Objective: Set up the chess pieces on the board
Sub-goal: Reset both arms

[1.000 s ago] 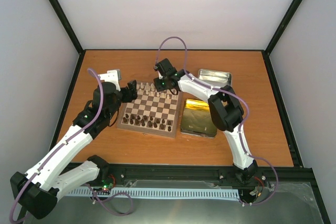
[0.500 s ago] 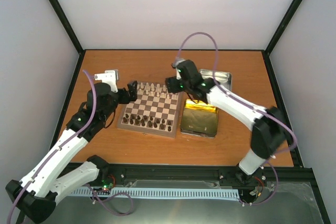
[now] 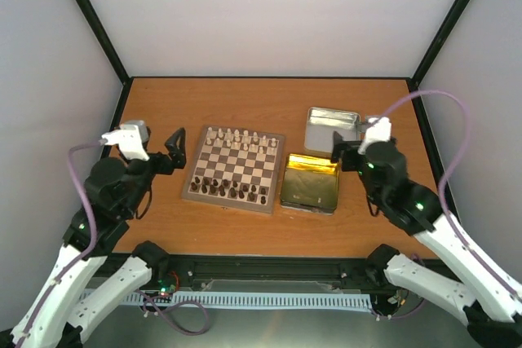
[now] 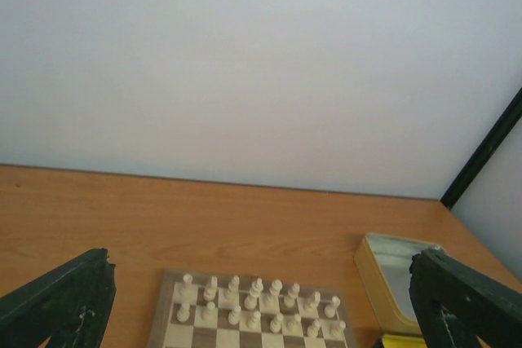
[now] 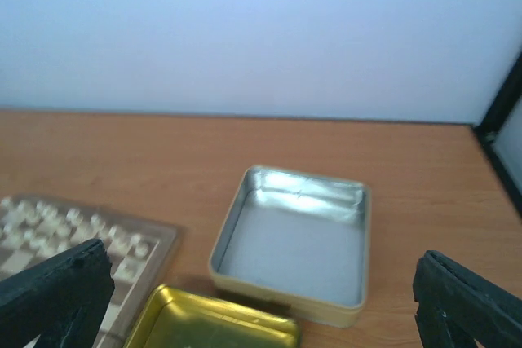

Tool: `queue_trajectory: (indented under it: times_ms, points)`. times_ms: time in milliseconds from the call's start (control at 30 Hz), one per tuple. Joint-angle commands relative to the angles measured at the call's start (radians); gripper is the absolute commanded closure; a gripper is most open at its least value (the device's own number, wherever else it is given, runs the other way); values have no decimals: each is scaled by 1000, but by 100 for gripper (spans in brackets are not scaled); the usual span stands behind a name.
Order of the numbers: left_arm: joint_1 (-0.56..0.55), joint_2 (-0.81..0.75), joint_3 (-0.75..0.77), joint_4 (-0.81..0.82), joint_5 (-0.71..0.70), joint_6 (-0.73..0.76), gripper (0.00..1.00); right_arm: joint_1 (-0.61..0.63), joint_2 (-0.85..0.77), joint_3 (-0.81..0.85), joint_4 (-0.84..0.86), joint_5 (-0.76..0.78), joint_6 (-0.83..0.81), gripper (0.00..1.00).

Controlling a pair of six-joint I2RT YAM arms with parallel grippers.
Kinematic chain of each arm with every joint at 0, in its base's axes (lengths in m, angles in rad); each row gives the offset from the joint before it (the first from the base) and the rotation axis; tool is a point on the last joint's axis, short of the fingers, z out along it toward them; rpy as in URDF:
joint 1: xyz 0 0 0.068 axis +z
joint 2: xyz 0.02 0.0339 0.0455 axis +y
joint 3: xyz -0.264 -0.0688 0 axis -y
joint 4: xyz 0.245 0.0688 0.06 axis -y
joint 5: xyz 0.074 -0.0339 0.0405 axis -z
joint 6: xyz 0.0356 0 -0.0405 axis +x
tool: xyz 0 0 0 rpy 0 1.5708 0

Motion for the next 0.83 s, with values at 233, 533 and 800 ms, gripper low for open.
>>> queue_trajectory:
  times_ms: [233, 533, 800]
  points:
    - [0, -153, 138, -114, -116, 110, 0, 0, -390, -19, -108, 280, -60, 0]
    - [0, -244, 157, -124, -121, 133, 0, 0, -470, 2, -93, 295, -69, 0]
    - [0, -250, 160, -150, -109, 122, 0, 0, -470, 3, -80, 294, -58, 0]
